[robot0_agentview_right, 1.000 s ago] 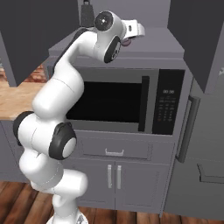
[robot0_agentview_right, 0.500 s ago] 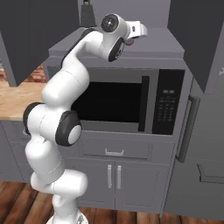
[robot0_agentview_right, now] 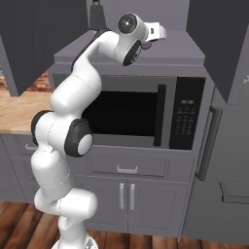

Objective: Pick the canned food and jam from the counter and place them in the cabinets closest to them.

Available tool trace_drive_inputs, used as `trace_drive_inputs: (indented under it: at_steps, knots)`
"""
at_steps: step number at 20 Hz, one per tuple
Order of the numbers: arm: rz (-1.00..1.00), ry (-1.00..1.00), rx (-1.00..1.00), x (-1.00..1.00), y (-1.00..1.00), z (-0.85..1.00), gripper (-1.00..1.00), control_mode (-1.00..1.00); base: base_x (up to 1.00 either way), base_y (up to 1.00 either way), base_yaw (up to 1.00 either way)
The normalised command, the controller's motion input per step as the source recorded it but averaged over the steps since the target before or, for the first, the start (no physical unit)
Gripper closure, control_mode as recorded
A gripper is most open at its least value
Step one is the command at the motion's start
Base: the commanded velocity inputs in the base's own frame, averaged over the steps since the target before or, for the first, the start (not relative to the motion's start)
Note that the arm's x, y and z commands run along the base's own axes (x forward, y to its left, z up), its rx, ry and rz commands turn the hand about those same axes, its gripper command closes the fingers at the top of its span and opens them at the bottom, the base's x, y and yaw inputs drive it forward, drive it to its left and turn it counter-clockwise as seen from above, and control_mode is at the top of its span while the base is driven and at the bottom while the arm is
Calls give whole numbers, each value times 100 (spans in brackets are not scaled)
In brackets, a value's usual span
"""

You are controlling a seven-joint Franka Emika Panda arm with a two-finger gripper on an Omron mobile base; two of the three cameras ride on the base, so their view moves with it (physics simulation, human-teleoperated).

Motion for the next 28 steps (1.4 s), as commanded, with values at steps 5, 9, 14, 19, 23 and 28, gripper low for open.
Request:
trace_drive_inputs:
  at_steps: [5,9,14,19,23,28]
  knots:
    - [0,10,2,9,-4,0,100,-100,0,0,0]
    - [0,12,0,10,0,0,100,-100,0,0,0]
    - [0,4,0,2,0,0,100,-100,0,0,0]
    - [0,0,0,28,0,0,100,-100,0,0,0]
    - [0,0,0,32,0,0,100,-100,0,0,0]
    - [0,0,0,7,0,0,-100,-100,0,0,0]
